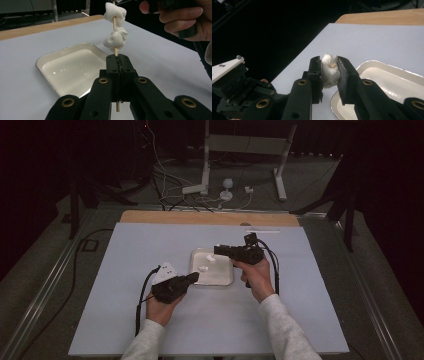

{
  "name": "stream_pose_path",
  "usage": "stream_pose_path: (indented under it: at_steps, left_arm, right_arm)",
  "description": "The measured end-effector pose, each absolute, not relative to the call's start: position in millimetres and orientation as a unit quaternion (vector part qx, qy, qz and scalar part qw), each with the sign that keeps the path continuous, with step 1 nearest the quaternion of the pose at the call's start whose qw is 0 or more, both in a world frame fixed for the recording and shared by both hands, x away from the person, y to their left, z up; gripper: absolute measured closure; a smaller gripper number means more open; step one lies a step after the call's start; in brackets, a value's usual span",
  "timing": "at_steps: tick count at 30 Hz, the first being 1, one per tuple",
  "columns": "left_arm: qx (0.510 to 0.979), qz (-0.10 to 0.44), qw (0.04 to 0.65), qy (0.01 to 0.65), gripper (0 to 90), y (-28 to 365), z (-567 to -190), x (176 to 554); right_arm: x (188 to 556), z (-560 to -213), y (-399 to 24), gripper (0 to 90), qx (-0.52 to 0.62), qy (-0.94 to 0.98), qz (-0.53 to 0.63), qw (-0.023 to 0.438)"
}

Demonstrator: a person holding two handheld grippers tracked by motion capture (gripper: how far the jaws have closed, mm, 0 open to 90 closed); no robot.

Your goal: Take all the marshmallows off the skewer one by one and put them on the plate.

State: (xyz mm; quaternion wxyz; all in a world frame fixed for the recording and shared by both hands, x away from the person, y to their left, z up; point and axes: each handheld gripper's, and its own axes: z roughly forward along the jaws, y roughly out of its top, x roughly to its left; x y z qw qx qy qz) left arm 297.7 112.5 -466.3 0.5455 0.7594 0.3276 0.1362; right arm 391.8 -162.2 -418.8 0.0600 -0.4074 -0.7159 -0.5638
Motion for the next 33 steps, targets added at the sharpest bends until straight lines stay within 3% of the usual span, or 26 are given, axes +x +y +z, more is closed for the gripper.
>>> stream_pose_path:
  at_steps: [20,33]
  left_arm:
    - [0.769,0.145,0.535,0.319,90.0,116,-465,298]
    - [0.772,0.155,0.53,0.316,90.0,119,-462,297]
  right_arm:
    - [387,-409,-159,78.8,-0.41,-0.714,-0.568,0.02]
    - [389,-406,-159,78.8,-0.41,-0.71,-0.572,0.018]
